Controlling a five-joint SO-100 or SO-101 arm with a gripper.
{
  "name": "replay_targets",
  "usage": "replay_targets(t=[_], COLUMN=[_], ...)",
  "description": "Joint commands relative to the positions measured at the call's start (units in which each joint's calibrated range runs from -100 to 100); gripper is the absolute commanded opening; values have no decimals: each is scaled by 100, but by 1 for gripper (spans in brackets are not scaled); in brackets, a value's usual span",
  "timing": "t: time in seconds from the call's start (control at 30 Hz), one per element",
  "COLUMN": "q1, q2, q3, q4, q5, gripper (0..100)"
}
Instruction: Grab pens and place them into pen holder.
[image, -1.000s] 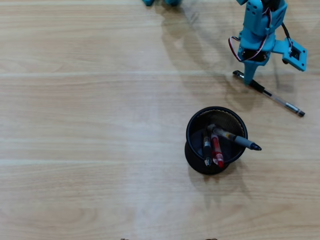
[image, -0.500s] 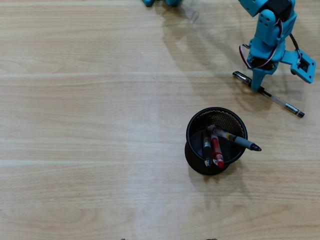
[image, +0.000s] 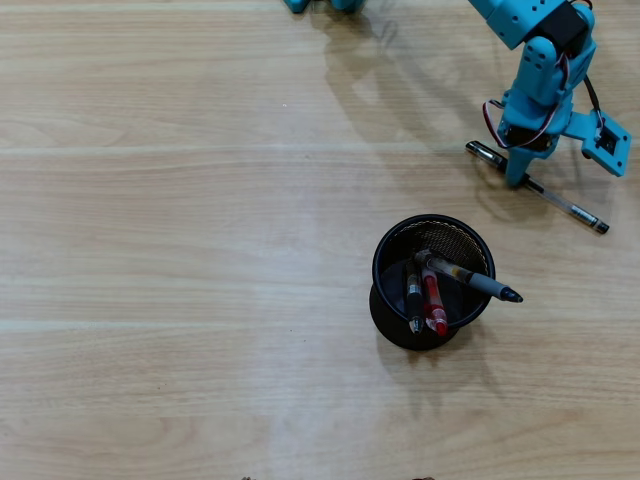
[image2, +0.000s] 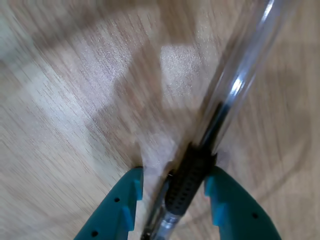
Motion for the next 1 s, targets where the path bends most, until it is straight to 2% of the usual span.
replay_targets(t=[0.0,0.1,0.3,0.5,0.6,0.67,0.7,0.8,0.97], q1=[10,10,-39,268,679,1042,1421,2026,2978], q2=[67,101,-254,-1801,-2595,-3060,-3483,-4058,-4776], q3=[-144,-135,-280,-551,-705,-560,-144,1060,3894], q4=[-45,24,41,-105,-586,-1274,-2228,-4170,-7032], q5=[-207,-405,-458,-400,-275,-264,-317,-536,-1613], gripper=[10,2,2,2,2,2,2,2,2])
